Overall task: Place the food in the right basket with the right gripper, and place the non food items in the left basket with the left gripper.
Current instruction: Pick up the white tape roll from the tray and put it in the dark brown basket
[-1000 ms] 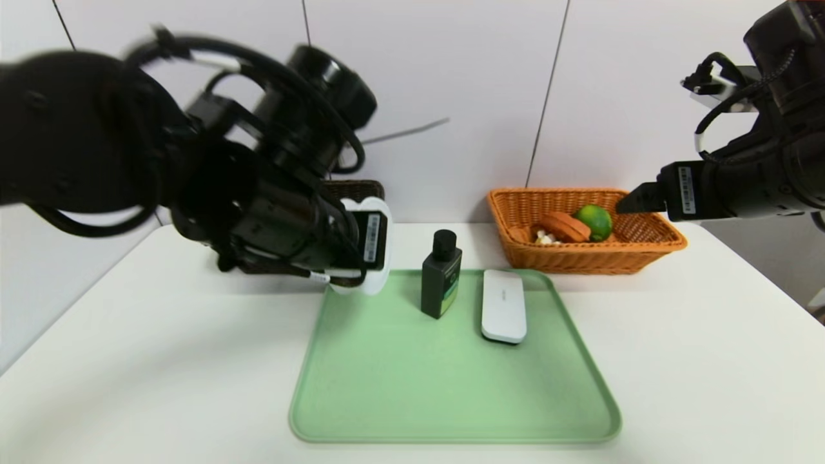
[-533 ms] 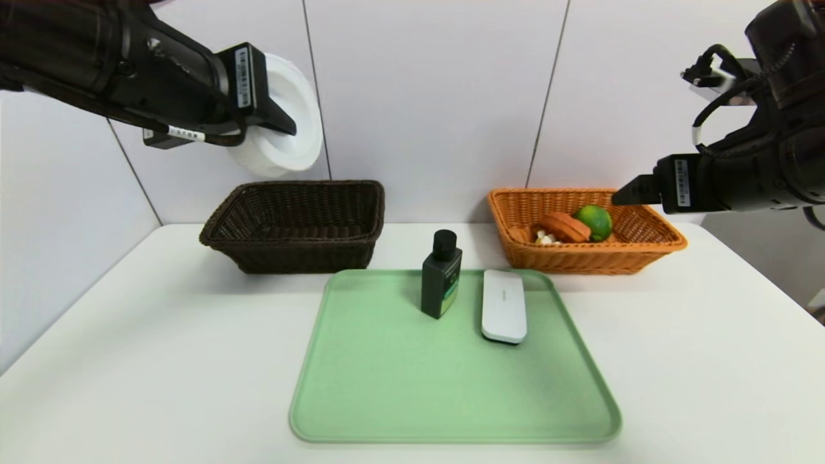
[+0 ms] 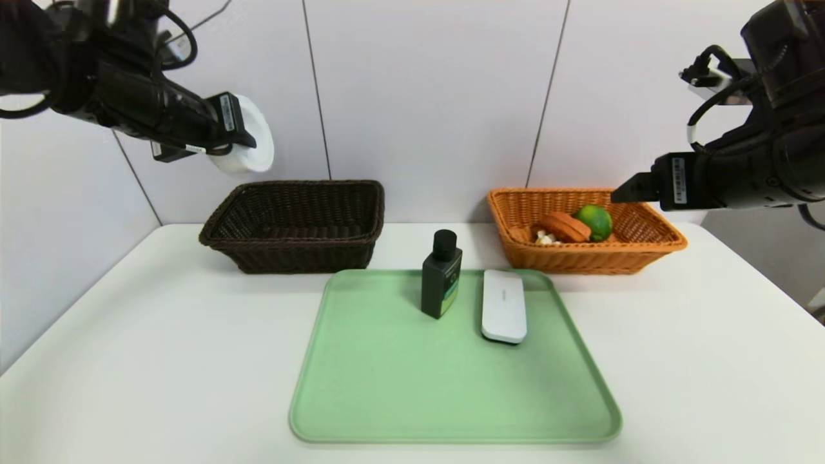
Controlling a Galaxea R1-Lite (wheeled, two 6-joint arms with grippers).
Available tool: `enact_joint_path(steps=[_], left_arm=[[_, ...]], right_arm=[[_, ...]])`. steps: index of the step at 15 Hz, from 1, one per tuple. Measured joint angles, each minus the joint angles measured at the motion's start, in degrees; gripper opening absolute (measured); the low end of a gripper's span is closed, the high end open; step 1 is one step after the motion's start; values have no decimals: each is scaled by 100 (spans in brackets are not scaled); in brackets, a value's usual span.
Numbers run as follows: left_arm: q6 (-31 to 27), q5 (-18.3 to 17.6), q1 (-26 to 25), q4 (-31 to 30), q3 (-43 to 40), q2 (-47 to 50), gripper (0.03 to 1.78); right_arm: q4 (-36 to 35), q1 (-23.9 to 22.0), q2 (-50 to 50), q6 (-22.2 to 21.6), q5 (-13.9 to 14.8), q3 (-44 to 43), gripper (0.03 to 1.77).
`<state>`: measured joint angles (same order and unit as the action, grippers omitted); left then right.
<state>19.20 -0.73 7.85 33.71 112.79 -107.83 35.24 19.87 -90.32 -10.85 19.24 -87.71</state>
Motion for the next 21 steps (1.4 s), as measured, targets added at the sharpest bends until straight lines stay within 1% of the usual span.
enact_joint_path(steps=[4, 8, 12, 21], left_arm=[[-22, -113, -311, -146, -2, -723, 59], [-311, -128, -535, -286, -2, -1154, 59], [-333, -148, -636, -347, -2, -1348, 59], [-330, -179, -603, -306, -22, -1508, 59]], right_arm=[[-2, -30, -34, 0, -2, -10, 171], [-2, -52, -39, 11, -2, -10, 171], [-2, -72, -56, 24, 0, -10, 171], [-2, -77, -72, 27, 0, -18, 171]])
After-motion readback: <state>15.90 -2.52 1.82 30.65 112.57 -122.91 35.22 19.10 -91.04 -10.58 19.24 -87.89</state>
